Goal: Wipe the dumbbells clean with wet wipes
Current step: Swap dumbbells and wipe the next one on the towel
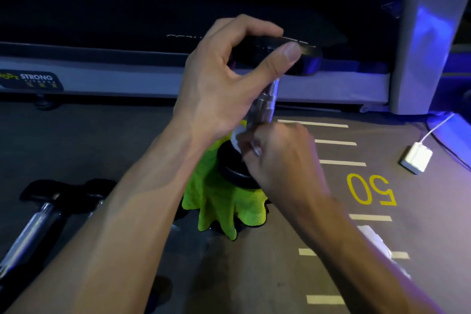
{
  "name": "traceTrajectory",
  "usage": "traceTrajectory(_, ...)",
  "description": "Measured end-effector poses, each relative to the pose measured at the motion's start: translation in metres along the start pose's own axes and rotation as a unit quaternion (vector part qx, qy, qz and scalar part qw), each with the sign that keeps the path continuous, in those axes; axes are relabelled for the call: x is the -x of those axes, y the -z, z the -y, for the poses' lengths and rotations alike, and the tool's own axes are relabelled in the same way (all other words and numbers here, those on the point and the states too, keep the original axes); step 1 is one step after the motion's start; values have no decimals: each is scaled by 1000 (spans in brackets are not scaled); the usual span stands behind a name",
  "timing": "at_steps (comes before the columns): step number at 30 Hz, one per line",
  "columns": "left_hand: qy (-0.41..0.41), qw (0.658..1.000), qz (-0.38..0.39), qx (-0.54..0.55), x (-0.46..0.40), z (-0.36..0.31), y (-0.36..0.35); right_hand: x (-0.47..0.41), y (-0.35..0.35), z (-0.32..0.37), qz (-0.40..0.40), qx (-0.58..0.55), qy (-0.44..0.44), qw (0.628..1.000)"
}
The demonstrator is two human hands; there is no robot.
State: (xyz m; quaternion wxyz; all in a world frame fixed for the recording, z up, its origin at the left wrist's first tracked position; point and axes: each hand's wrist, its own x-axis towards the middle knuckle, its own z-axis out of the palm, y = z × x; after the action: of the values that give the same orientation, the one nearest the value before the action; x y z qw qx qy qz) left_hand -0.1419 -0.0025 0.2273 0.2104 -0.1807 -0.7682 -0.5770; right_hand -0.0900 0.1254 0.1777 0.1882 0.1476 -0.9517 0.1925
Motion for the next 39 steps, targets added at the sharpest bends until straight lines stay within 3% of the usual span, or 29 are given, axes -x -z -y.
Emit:
traceTrajectory(2,3,1000,10,-6,-1,-2,-1,-17,9,2,-92,5,7,996)
traceTrajectory(4,6,1000,6,-19,-2,-1,2,-22,11,8,-131,10,23,991)
traceTrajectory(9,2,1000,2,-4,-1,-1,2,9,-5,8,0,27,16,1000)
traceTrajectory(10,2,1000,2,-4,-1,-1,3,4,-4,5,-21,15,24,999)
traceTrajectory(14,13,1000,3,1,-4,1,5,-19,8,-6,-227,-28,30,973)
traceTrajectory(19,25,999,-3,24,-5,4,4,16,-23,-12,-147,-76,42,985)
traceTrajectory(21,23,999,-5,24,-7,5,3,5,-20,-17,-169,-88,47,981)
traceTrajectory(25,18,1000,-3,17,-8,2,0,-27,-5,-17,-276,-171,13,946)
traceTrajectory(29,18,1000,-2,20,-11,3,-3,-23,-19,-12,-259,-370,-138,881)
traceTrajectory(32,20,1000,-8,11,-12,4,-6,-37,-14,-15,-268,-442,-178,837)
traceTrajectory(33,20,1000,-12,6,-12,4,-6,-41,-12,-14,-274,-441,-172,837)
traceTrajectory(37,19,1000,-20,16,-12,6,-4,-39,-20,-5,-250,-317,-133,905)
traceTrajectory(39,17,1000,-14,13,-11,5,-4,-39,-17,-10,-238,-368,-125,890)
